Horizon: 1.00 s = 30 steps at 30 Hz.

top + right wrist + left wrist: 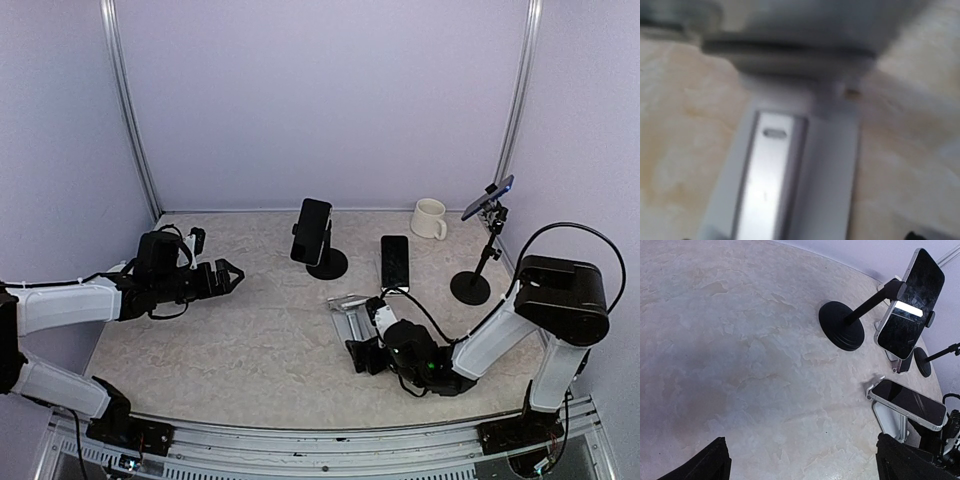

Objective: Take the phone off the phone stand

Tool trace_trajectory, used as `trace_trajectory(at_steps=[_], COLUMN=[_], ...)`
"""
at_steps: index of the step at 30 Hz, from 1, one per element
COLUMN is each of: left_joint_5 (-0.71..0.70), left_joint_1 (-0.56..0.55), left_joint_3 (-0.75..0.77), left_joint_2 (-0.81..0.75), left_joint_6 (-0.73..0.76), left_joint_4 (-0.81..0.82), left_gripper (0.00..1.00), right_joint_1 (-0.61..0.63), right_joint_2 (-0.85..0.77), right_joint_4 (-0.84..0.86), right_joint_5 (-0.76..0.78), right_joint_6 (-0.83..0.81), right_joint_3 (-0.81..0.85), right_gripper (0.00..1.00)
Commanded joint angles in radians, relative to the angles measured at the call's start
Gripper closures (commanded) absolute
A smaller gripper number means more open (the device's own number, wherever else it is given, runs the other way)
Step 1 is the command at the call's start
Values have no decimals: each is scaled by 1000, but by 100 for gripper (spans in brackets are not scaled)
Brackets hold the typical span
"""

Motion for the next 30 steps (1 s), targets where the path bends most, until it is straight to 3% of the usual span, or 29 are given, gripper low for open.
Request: trace_trajectory(at_steps=[1, 4, 9, 14, 16, 21, 30], left_joint_5=[0, 0, 26, 35, 32, 34, 27], left_joint_1=[-4, -3, -3, -2, -1, 0, 4], left_joint_3=[29, 29, 29, 39, 38, 29, 25], left_joint_2=[4, 5, 9, 7, 6, 5, -19], left_joint_6=[21, 25, 36, 41, 41, 36, 38], left_joint_4=[9, 10, 24, 28, 29, 39, 29], left_gripper=[1, 1, 1, 1, 1, 1, 1], right_joint_1=[-28, -44, -94, -139, -137, -73, -24], right_joint_2=[-31, -82, -121, -170, -182, -110, 27], right_joint_4=[42, 136, 310, 266, 274, 262, 40], right_joint_5=[66, 44, -176, -219, -228, -112, 167], right_joint_6=[6, -59, -244, -182, -128, -53, 125], right_joint_3=[-83, -167, -244, -245, -252, -179, -14], right_gripper=[11, 16, 20, 16, 9, 0, 6])
